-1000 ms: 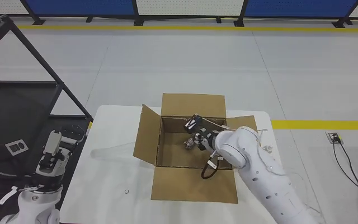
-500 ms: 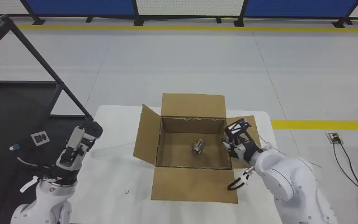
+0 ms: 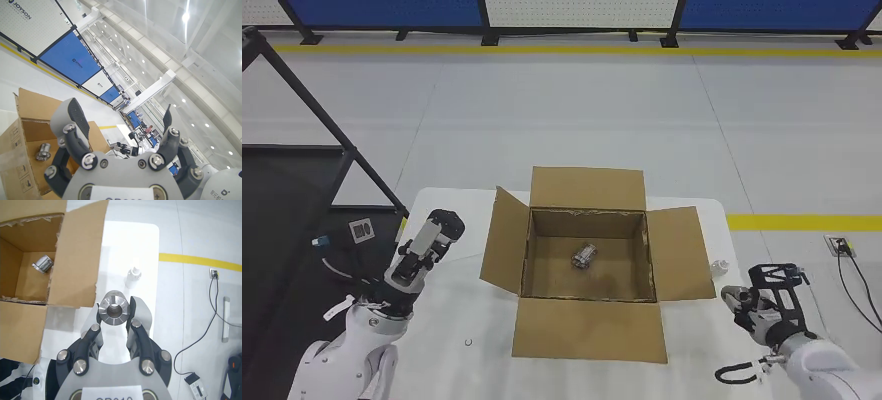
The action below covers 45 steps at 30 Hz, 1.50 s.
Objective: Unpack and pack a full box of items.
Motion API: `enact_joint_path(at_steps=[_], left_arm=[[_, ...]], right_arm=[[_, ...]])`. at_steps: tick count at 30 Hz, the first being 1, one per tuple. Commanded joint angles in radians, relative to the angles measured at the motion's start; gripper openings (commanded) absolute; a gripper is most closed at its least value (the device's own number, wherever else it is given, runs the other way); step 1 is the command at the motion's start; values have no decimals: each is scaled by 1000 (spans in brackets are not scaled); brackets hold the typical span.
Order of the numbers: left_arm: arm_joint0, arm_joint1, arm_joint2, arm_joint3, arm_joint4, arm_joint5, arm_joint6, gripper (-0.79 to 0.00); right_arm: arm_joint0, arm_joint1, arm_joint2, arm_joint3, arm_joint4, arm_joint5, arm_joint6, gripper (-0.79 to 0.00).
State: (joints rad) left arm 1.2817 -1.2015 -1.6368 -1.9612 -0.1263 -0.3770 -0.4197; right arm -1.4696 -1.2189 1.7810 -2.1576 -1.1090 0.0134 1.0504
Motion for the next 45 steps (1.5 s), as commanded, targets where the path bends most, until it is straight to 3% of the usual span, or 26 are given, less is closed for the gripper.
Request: enact_joint_path(at_steps=[1,8,17,34,35,36,37,40,42,43,45], left_arm=[[-4,0,7,3,2,-1,0,0],[-7,2,4,8,5,2,8,0],[1,5,-7,10,10,-1,22,0],[2,10,-18,9,17,7,30,0],[2,10,-18,8,16,6,30,0],[3,11,-19,7,16,5,32,0],[4,11,-19,7,16,5,33,0],[8,12,-22,4,17,5,33,0],[11,12,-23,3,17,4,36,0],[12,12,-23,3,17,4,37,0],[14,13,-23,1,16,5,38,0]], right_arm=[[16,2,-2,54,10,-6,21,-785],[168,14,-72,295,-32,-64,108,-785],[338,16,-177,554,-110,-65,80,-785],[449,16,-258,753,-134,-54,65,-785],[452,17,-261,758,-134,-53,64,-767],[455,17,-264,762,-132,-53,64,-600],[457,17,-265,764,-131,-52,64,-502],[459,18,-268,768,-127,-53,60,-372],[461,19,-269,769,-125,-51,60,-74],[461,19,-270,770,-124,-51,60,0],[462,20,-271,767,-124,-50,59,0]])
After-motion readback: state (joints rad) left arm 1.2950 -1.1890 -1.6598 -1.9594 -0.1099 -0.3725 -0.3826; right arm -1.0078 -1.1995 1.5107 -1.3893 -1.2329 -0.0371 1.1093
